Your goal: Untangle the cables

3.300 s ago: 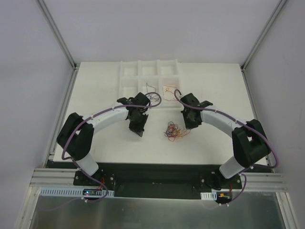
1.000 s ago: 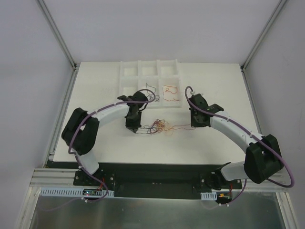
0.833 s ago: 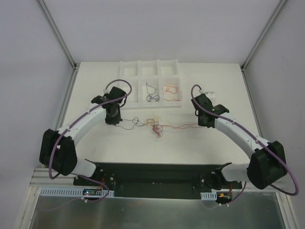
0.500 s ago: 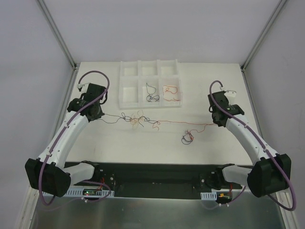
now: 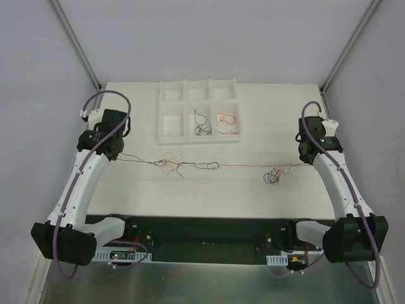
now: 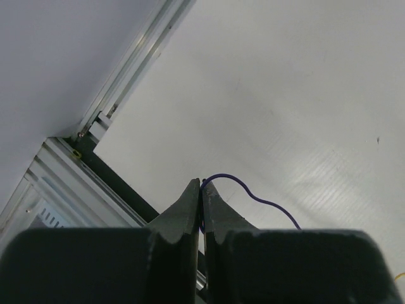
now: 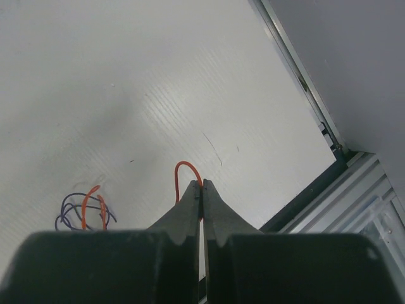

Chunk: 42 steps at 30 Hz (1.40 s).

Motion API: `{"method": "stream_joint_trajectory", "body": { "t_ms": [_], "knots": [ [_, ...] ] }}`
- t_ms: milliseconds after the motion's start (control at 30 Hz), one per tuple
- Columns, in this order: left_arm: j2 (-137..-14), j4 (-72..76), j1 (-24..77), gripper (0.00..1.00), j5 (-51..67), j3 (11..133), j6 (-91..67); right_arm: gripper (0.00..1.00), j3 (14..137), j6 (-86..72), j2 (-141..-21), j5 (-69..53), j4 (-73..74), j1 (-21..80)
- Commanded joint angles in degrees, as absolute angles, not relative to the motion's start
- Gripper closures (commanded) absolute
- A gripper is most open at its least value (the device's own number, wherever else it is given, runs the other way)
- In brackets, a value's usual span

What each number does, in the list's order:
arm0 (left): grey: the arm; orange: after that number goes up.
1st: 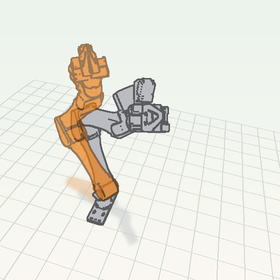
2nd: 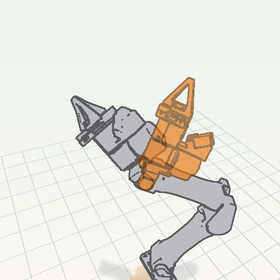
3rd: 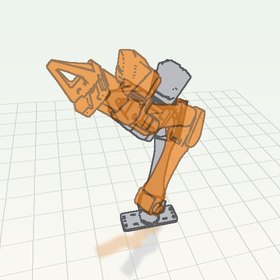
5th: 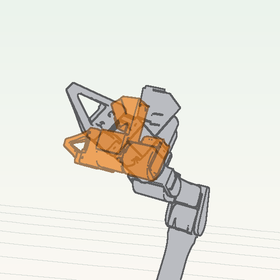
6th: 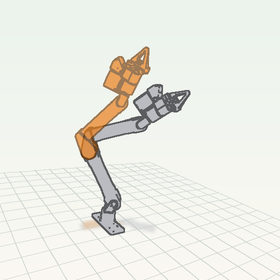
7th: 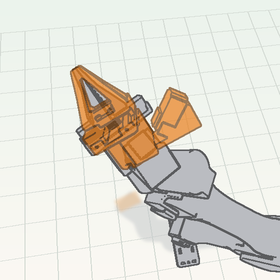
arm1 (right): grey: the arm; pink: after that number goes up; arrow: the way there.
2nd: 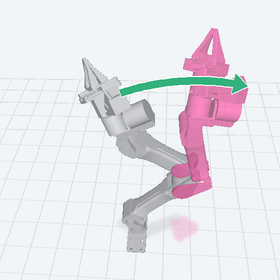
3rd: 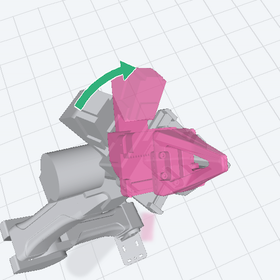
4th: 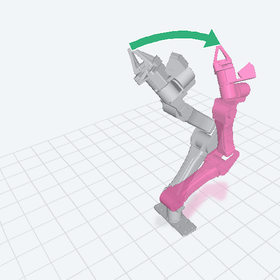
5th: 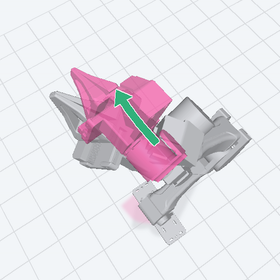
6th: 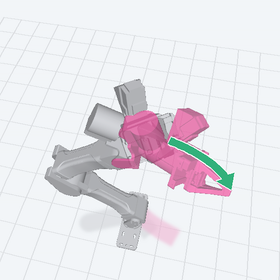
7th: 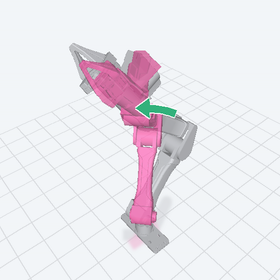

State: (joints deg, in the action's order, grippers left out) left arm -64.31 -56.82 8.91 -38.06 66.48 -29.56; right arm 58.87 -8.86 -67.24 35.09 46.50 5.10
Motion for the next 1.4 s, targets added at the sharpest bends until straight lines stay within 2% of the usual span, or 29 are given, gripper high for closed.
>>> {"method": "stream_joint_trajectory", "body": {
  "t_ms": [0, 267, 400, 467, 567, 667, 700, 767, 800, 900, 933, 1133, 1267, 1367],
  "knots": [
    [-62.7, -60.6, 7.8, 1.0, -43.0, 70.0, -32.1, 1.0, 62.3, -9.0, -69.9, 36.2, 49.6, 3.6],
    [-61.2, -61.3, 7.2, 1.0, -49.6, 70.5, -30.5, 1.0, 64.2, -7.8, -73.2, 41.1, 49.8, 1.9],
    [-61.3, -62.8, 6.8, 1.0, -48.8, 72.1, -32.5, 1.0, 64.9, -7.4, -75.8, 34.4, 49.6, -0.4],
    [-61.3, -59.9, 7.1, 1.0, -44.1, 72.3, -30.1, 0.99, 65.1, -4.1, -75.6, 27.9, 46.3, 3.0],
    [-60.7, -54.9, 7.6, 1.0, -32.7, 72.4, -26.2, 1.0, 66.3, -1.3, -76.4, 24.5, 45.5, 8.3],
    [-60.6, -51.4, 7.9, 1.0, -19.6, 73.7, -24.9, 0.99, 66.1, -0.7, -76.8, 17.1, 45.4, 8.7],
    [-60.6, -49.9, 7.9, 1.0, -13.0, 74.3, -24.0, 0.95, 65.7, -0.4, -76.7, 14.2, 45.0, 8.7],
    [-60.0, -44.5, 8.4, 1.0, 1.9, 73.9, -22.0, 0.77, 64.9, -0.4, -76.6, 10.7, 44.7, 8.7],
    [-59.8, -41.6, 9.0, 1.0, 9.2, 73.4, -21.9, 0.59, 64.5, 1.3, -76.6, 9.3, 44.8, 8.8],
    [-59.4, -36.0, 12.3, 1.0, 22.5, 73.5, -21.5, 0.18, 63.1, 3.7, -73.3, 4.6, 41.8, 10.0],
    [-59.6, -35.6, 13.8, 1.0, 23.0, 74.3, -20.9, 0.13, 62.7, 4.0, -71.7, 2.1, 40.4, 10.6],
    [-63.5, -35.4, 19.8, 1.0, 33.8, 80.2, -19.6, 0.1, 60.2, 2.7, -69.2, -28.4, 24.7, 16.0],
    [-67.7, -34.8, 22.5, 1.0, 36.9, 84.1, -21.8, 0.09, 59.5, -8.1, -72.2, -40.6, 13.4, 18.0],
    [-70.3, -32.8, 24.4, 1.0, 38.1, 86.2, -24.0, 0.09, 59.9, -11.0, -72.9, -43.9, 7.0, 21.3]
  ]
}}
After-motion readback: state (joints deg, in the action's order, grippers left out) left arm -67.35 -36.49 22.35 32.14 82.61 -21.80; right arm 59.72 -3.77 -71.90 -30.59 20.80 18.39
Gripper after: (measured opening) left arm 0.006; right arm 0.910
